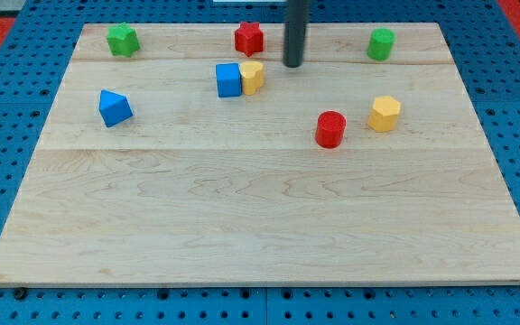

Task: Place the blue cube to the center of the board

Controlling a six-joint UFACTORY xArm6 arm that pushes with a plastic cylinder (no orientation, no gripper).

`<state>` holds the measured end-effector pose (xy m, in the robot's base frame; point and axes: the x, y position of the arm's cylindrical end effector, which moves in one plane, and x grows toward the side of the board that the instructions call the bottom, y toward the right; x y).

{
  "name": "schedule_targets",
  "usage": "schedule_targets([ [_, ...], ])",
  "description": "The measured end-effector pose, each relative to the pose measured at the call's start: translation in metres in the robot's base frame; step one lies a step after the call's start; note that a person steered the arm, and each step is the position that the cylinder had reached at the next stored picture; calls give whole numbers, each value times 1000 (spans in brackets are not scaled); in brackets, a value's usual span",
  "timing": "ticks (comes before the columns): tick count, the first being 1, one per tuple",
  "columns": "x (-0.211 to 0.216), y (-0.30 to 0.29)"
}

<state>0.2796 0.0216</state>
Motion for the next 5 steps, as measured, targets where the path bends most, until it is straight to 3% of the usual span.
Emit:
schedule_targets([
  [2, 19, -80],
  [5, 24, -103],
])
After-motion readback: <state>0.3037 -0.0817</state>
